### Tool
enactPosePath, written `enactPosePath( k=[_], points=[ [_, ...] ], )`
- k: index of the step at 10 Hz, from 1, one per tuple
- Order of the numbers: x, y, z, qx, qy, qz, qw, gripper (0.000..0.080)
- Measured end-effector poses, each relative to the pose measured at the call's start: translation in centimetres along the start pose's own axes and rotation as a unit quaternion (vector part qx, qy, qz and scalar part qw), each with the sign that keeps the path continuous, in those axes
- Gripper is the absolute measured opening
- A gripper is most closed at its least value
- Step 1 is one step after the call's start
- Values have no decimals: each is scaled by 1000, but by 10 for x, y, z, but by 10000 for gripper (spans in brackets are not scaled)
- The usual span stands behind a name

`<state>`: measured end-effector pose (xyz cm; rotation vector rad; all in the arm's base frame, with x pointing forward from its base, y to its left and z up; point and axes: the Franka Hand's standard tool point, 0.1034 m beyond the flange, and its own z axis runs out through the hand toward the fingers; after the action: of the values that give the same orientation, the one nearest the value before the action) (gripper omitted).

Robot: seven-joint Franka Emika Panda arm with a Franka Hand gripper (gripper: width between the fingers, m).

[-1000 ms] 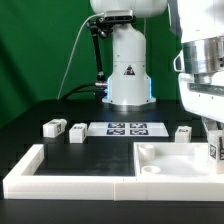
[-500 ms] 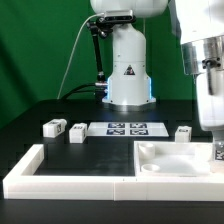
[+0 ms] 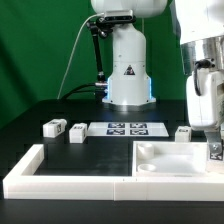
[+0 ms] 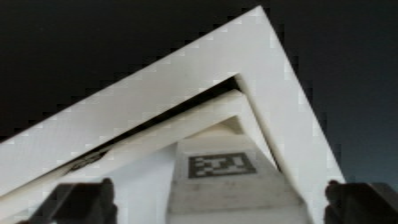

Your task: Assemble one leg

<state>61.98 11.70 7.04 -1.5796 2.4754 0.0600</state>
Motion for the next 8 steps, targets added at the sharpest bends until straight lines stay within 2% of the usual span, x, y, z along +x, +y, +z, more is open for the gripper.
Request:
enactPosePath(
  k=[1,2,4,8],
  points=[
    [1,1,0,-8,1,-25,1000,641],
    [2,1,-1,-22,0,-61,998,641],
    [1,1,-1,-21,-2,-159,987,647],
    [1,1,-1,-21,-3,-171,985,649]
  ],
)
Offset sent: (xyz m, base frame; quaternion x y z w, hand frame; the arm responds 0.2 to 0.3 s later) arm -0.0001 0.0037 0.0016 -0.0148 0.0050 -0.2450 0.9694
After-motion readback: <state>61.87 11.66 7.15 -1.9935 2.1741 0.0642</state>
